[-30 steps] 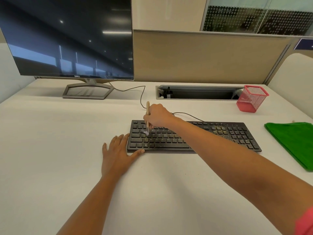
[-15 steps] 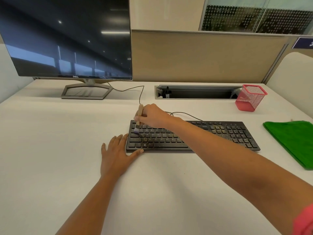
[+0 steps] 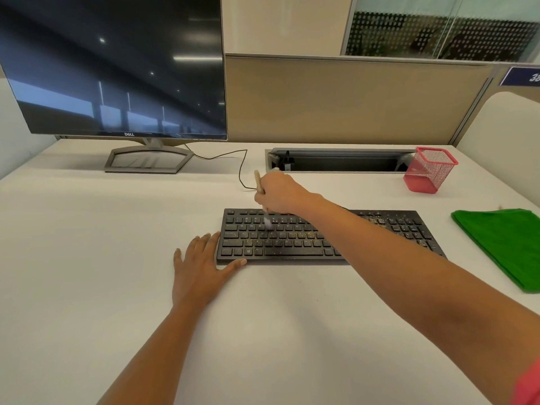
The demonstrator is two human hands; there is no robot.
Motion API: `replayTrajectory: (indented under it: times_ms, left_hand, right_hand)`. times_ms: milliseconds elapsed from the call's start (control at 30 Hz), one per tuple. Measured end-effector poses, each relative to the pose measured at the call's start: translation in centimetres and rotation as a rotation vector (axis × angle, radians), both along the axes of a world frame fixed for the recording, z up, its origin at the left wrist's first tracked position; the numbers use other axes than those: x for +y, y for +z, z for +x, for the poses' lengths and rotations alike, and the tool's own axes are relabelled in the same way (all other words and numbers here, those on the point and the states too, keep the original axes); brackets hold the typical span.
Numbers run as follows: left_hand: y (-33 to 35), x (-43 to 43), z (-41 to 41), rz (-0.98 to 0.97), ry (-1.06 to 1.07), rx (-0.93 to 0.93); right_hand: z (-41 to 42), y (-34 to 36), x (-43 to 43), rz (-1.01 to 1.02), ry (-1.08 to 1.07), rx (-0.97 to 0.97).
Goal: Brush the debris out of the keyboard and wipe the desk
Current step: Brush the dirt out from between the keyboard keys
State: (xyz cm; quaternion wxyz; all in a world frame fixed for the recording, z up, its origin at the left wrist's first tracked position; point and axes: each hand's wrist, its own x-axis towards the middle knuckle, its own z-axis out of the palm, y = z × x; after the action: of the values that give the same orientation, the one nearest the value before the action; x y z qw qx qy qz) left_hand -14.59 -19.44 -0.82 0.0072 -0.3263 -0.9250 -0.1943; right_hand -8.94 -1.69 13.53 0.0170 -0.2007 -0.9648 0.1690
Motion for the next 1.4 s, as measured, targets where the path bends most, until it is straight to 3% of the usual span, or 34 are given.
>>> replayTrajectory:
  times_ms: [100,367,500,667,867,1167,1267,1400]
  left_hand:
    - [0.0,0.0,0.0,0.005,-0.002,0.001]
    - [0.0,0.0,0.1,0.011,-0.003,0.004]
    - [0.0,0.0,0.0,0.011,-0.003,0.0]
    - [0.0,0.0,0.0,0.004,-0.002,-0.003]
    - [0.0,0.0,0.1,-0.001,0.0,0.002]
    - [0.0,0.0,0.0,0.008,0.0,0.0]
    - [0.0,0.0,0.0,0.006,0.0,0.0]
    - [0.0,0.0,0.0,0.009,0.001,0.005]
  right_hand:
    - [-0.3,-0.7,-0.2,-0.124,-0.103,0.149]
    - [-0.3,-1.9,-0.6,-0.233,-0.123,0.088]
    - [-0.5,-1.8,-0.2,-0.271,-0.188,0.206]
    - [0.0,-2.0,-0.5,-0.258,-0.125,0.096]
    - [0.1,-1.5,-0.6,-0.332,-0.04,0.139]
    - [1.5,-0.5,0.3,0.004,0.027,-0.108]
    - [1.5,-0.1,0.6,0.05,-0.023,-0.057]
    - [0.9,-0.7,0.8,-0.116,-0.14,0.157]
